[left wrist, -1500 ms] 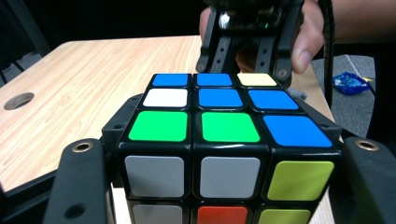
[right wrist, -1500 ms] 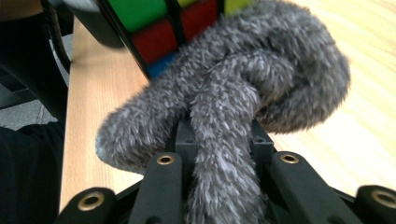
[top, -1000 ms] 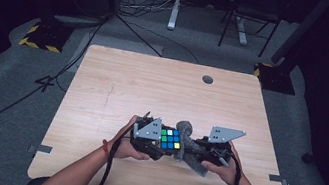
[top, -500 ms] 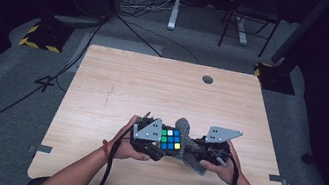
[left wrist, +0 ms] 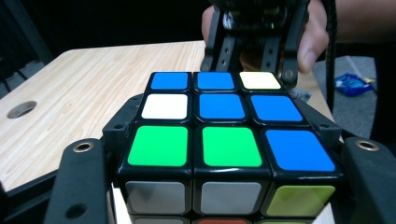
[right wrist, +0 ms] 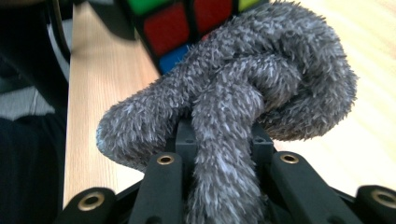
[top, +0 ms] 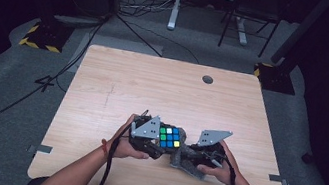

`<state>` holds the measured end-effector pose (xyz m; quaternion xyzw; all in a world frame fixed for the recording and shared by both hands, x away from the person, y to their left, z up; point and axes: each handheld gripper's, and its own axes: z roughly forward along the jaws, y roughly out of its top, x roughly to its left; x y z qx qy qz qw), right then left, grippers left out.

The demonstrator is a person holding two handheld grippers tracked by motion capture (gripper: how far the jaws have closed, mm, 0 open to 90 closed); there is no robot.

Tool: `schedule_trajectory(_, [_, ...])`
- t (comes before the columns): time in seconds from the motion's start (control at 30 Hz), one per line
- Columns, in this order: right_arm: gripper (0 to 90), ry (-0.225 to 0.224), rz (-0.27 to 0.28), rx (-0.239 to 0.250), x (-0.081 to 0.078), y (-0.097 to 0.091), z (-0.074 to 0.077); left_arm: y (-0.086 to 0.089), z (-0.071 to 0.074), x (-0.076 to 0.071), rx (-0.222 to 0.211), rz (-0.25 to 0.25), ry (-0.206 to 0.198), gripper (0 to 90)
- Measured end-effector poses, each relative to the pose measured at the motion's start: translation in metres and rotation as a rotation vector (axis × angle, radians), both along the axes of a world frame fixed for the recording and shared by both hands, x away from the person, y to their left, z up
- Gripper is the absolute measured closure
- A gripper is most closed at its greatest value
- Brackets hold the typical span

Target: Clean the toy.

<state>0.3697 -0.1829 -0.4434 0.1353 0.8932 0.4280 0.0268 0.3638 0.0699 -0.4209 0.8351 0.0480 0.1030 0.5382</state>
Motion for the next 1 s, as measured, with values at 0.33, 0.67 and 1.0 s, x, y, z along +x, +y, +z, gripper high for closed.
schedule_trajectory(0.33, [73.7,-0.107,-0.046,0.137,-0.004,-0.018,0.028,-0.009,-0.012,0.001,0.074,-0.024,0.016,33.5])
schedule_trajectory(0.67, [73.7,-0.109,-0.078,0.135,-0.001,-0.018,0.028,-0.013,-0.012,-0.005,0.065,-0.039,0.020,33.5])
schedule_trajectory(1.0, [73.6,-0.067,-0.034,0.099,0.002,-0.010,0.012,-0.005,0.005,-0.010,-0.011,-0.018,-0.019,33.5])
